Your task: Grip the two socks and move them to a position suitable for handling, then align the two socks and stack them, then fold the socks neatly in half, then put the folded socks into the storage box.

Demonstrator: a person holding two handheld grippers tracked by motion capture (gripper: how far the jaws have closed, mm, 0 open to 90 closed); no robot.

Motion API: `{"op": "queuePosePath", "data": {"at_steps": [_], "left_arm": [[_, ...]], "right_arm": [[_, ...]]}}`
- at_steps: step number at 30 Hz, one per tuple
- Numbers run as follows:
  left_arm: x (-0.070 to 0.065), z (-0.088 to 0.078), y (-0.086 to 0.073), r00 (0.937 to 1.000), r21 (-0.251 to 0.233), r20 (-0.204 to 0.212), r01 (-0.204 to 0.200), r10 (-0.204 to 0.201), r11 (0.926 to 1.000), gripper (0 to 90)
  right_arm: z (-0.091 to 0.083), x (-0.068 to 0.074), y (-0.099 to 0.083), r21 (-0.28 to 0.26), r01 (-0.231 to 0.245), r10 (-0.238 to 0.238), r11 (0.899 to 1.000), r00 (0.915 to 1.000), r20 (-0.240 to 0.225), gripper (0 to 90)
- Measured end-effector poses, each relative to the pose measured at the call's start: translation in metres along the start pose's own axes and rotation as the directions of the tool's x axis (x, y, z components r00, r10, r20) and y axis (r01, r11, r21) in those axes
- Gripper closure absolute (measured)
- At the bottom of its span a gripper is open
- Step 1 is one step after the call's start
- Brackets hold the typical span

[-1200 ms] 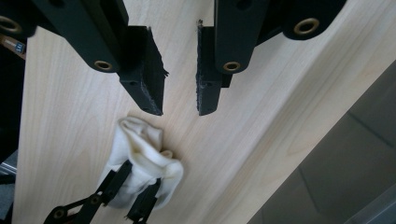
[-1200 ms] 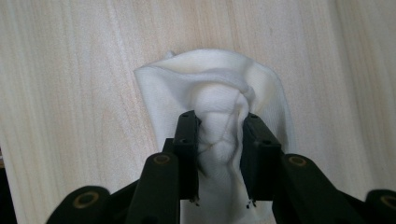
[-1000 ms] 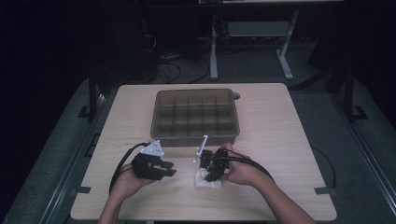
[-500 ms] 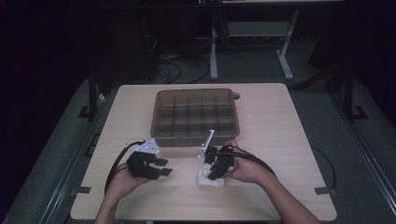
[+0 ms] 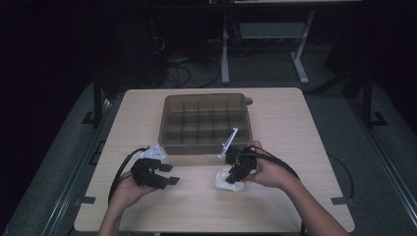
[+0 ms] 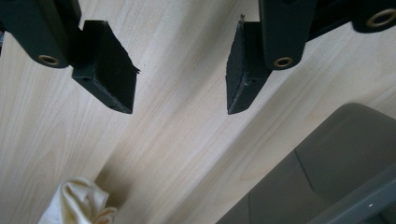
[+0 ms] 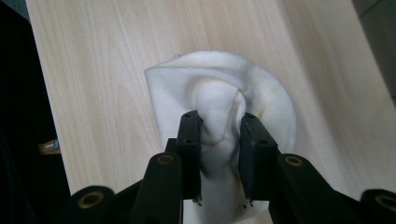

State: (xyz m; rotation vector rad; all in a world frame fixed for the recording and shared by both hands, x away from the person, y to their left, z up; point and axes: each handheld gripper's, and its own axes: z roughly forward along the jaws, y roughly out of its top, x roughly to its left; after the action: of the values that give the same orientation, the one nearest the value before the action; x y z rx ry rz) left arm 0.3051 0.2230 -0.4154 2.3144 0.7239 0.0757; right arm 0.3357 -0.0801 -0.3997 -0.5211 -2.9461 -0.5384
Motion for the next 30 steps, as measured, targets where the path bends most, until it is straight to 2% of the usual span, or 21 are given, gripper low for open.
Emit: {"op": "queuePosePath", "data": {"at_steps": [13,30], "left_arm": [[0.003,-0.004,-0.001,0.9998,-0.005,-0.016,0.014,-0.014,0.9999,33.6],[0.002,-0.008,0.001,0.9997,-0.009,-0.024,0.006,-0.006,0.9999,32.3]], "right_arm": [[-0.026,-0.006,0.002,-0.006,0.001,-0.001,1.000,0.9997,0.024,71.9],[-0.049,-0.012,0.007,-0.009,-0.006,0.006,1.000,0.9983,0.058,71.9]]}}
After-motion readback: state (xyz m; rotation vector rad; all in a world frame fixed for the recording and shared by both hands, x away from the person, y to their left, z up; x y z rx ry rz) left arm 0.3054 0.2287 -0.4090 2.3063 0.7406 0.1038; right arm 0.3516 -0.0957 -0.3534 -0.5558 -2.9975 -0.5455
